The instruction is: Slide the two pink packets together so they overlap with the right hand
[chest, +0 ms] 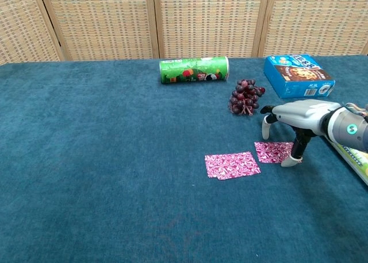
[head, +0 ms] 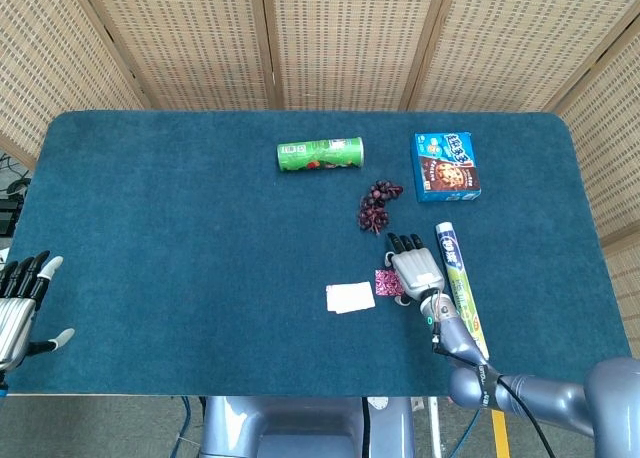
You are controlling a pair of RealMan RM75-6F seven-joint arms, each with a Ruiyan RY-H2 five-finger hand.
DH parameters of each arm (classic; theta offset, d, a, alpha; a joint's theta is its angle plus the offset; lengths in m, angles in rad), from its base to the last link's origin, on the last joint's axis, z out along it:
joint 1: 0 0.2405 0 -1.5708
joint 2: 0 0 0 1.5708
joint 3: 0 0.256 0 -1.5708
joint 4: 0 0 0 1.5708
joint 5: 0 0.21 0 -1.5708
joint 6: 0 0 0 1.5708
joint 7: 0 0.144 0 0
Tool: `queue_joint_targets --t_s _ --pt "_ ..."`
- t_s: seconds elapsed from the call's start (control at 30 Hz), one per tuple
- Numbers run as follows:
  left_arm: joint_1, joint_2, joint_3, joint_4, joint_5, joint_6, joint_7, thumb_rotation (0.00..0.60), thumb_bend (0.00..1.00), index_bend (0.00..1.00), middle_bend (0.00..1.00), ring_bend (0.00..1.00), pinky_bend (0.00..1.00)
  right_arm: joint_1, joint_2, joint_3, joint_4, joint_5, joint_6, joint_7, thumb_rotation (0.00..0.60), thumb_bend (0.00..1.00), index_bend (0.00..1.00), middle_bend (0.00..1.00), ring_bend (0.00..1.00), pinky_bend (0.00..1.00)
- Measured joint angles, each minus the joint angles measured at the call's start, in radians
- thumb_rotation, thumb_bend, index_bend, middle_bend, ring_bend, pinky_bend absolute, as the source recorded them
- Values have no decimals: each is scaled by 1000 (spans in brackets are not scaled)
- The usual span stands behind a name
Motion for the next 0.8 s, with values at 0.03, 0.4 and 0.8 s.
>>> queue_joint_targets --t_s 0.03,0.4,0.8 --pt "0 0 0 0 0 0 0 600 0 0 0 0 0 0 0 0 1 0 -2 1 600 208 307 0 0 0" --pt "0 -1 0 0 0 1 2 600 0 0 0 0 0 -3 -5 -4 13 -3 -14 12 600 208 322 0 0 0" --pt "0 -1 -1 0 0 2 2 600 0 0 0 0 0 -18 -22 -11 41 -38 -19 47 600 278 485 0 0 0"
